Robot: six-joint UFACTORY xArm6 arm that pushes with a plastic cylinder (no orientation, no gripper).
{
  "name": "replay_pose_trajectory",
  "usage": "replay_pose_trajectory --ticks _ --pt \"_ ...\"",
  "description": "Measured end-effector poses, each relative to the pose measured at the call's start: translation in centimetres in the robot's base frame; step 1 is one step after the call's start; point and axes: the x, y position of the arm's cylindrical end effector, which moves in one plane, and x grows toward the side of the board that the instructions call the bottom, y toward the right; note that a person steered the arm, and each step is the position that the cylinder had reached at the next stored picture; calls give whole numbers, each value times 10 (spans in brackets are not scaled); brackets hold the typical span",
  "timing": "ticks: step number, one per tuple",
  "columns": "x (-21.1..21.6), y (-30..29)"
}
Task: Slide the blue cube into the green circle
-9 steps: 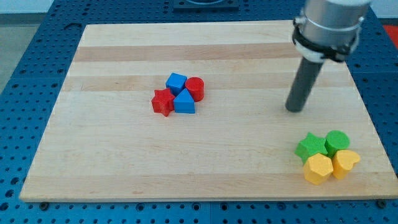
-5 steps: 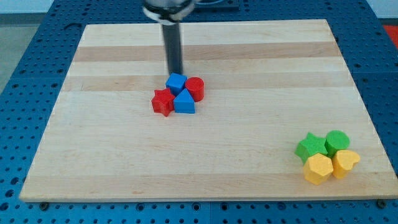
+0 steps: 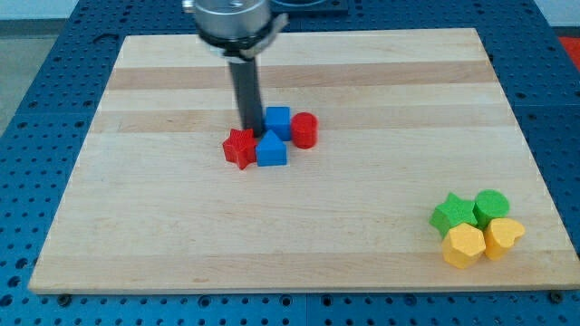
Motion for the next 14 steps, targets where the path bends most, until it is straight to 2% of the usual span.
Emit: replay_pose_trajectory --ticks 1,3,4,5,8,11,12,14 --pt "0 49" --pt "-14 48" --pt "-22 62" --pt "-22 100" --pt "18 181" --pt "22 234" --pt "16 221" --pt "15 135"
